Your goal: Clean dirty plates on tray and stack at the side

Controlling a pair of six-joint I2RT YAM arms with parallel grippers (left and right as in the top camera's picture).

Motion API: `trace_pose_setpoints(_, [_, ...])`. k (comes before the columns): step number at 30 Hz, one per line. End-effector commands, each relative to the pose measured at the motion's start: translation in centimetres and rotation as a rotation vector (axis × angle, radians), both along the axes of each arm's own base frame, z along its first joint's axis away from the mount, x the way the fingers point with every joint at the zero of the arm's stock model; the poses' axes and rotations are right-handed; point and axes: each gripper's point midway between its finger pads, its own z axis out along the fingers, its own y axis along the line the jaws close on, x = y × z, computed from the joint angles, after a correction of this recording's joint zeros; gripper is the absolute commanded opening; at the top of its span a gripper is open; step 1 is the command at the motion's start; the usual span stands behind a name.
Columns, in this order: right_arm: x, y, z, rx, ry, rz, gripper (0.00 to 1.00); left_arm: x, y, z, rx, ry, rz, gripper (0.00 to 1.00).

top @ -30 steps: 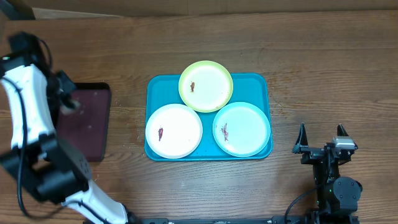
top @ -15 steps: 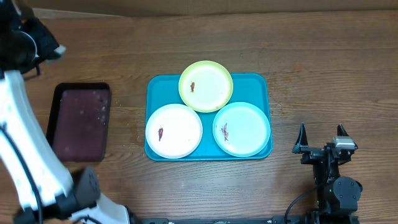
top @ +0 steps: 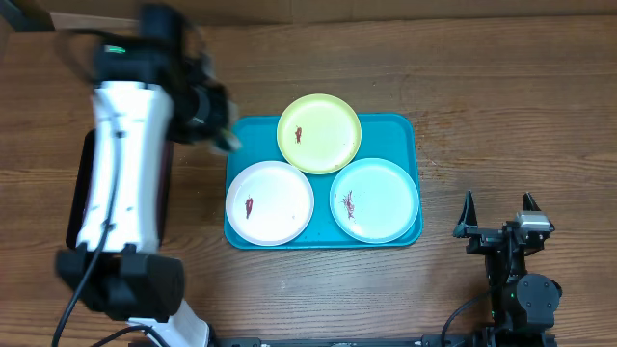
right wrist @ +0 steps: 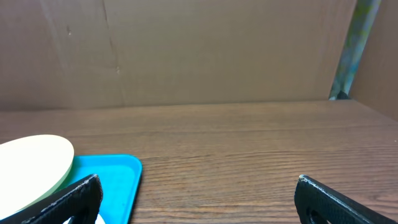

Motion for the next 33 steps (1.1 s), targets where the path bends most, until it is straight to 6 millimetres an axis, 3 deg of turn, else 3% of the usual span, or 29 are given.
trace_pose_setpoints(1, [0.0,0.2,-0.2,-0.001,-0.004,0.007,1.0,-1.9,-3.4,-4.7,-0.01,0.084,-0.086,0.04])
trace_pose_setpoints(6, [0.0,0.2,-0.2,-0.001,-0.004,0.007,1.0,-3.3,-6.7,-11.0,0.011,0.098,-0.16,0.04])
trace_pose_setpoints(10, [0.0,0.2,-0.2,-0.001,-0.004,0.007,1.0,-3.9,-6.4,-14.0,0.078,0.102,-0.1,0.04])
trace_pose_setpoints(18, [0.0,0.2,-0.2,-0.001,-0.004,0.007,1.0,-5.2,-5.9,-18.0,0.083,0.107,-0.09,0.04])
trace_pose_setpoints(25, [0.0,0.7,-0.1,0.002,-0.006,0.036,1.0,-5.4,-6.4,-19.6,0.048,0.086,-0.093,0.04])
trace_pose_setpoints(27, [-0.1,3.0,0.0,0.109,-0.008,0.168,1.0,-5.3,-6.4,-19.6,0.047,0.082,-0.093,0.04])
trace_pose_setpoints(30, [-0.9,6.4,0.4,0.444,0.034,0.366,1.0,-5.0,-6.5,-19.5,0.043,0.069,-0.093,0.04])
trace_pose_setpoints(33, [-1.6,8.2,1.4,0.665,0.066,0.472,1.0,-5.1,-6.7,-19.5,0.029,0.073,-0.094,0.04])
